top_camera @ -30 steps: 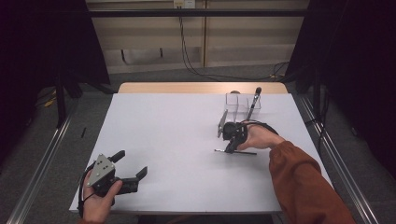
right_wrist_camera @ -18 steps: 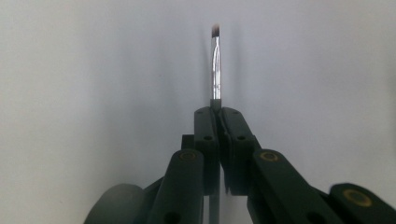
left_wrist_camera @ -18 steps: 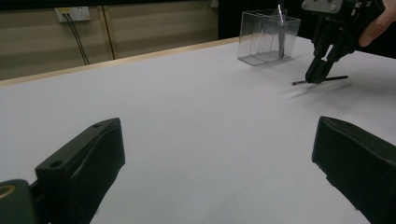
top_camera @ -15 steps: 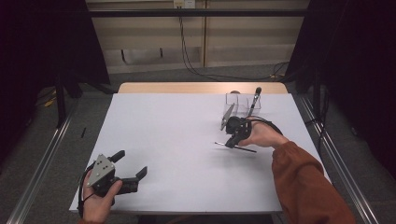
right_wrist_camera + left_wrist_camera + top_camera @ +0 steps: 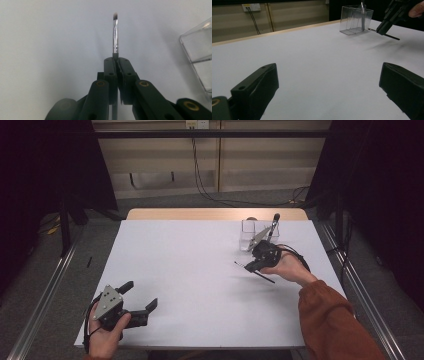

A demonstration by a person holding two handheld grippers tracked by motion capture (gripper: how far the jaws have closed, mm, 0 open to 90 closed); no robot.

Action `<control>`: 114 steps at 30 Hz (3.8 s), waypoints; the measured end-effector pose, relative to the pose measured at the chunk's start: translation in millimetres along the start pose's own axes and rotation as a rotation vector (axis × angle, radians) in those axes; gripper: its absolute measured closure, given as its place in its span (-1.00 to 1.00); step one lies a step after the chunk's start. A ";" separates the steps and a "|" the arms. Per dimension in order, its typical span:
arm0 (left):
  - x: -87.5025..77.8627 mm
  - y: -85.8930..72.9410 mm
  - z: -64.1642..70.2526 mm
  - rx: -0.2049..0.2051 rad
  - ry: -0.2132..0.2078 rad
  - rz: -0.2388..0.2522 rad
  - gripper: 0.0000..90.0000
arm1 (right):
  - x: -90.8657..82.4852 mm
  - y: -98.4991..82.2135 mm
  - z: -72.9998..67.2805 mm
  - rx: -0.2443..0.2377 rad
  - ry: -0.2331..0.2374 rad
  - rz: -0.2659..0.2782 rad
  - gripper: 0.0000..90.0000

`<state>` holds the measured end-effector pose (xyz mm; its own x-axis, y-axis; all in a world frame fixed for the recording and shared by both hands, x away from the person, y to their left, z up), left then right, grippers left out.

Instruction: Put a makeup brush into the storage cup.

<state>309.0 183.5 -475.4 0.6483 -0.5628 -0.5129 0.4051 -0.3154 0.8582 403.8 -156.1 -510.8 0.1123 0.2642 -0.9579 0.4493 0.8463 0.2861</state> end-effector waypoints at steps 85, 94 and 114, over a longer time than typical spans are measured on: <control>0.2 0.1 -0.7 -0.006 0.001 -0.003 -0.95 | -80.1 22.4 5.9 0.224 -0.071 0.787 0.93; -0.4 0.0 -1.8 -0.007 0.008 -0.003 -0.95 | -97.3 22.9 13.2 0.226 -0.107 0.815 0.93; -0.4 -0.7 -1.0 -0.005 0.008 -0.009 -0.95 | -116.2 0.5 49.3 0.307 -0.209 0.807 0.92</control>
<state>309.1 184.8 -475.8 0.6498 -0.5537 -0.5208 0.4139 -0.3168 0.8534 434.7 -209.3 -400.5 0.6436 0.6112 -0.4606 0.3776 0.2700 0.8858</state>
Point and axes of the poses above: each handheld gripper's, and its own axes: x roughly forward along the jaws, y roughly out of its top, z roughly to its right, the point moved 10 cm from there along x, roughly forward along the jaws, and after that the axes turned 13 degrees about -z, right-handed, at the moved point
